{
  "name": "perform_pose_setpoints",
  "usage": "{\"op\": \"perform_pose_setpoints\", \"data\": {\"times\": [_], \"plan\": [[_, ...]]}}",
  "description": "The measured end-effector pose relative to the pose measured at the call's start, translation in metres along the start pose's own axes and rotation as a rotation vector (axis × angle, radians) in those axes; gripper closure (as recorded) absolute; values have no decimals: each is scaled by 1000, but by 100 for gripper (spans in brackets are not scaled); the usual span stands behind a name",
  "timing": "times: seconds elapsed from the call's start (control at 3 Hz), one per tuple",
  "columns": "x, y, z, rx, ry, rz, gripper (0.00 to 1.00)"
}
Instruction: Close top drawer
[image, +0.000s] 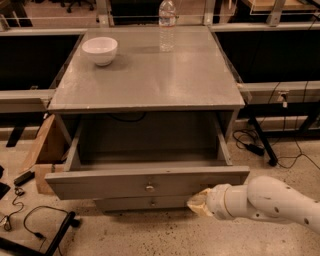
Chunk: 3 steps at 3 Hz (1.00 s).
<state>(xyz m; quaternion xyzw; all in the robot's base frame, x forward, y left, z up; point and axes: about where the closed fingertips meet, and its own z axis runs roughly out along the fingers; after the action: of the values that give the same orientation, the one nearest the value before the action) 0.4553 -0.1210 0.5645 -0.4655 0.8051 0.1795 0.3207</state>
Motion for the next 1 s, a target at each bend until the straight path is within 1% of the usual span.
{"op": "perform_pose_setpoints", "data": {"times": [0.33, 0.67, 1.0], "plan": [[-15, -19, 7, -8, -14, -20, 100], [-18, -22, 8, -9, -17, -24, 100], [-30, -37, 13, -16, -30, -39, 100]]}}
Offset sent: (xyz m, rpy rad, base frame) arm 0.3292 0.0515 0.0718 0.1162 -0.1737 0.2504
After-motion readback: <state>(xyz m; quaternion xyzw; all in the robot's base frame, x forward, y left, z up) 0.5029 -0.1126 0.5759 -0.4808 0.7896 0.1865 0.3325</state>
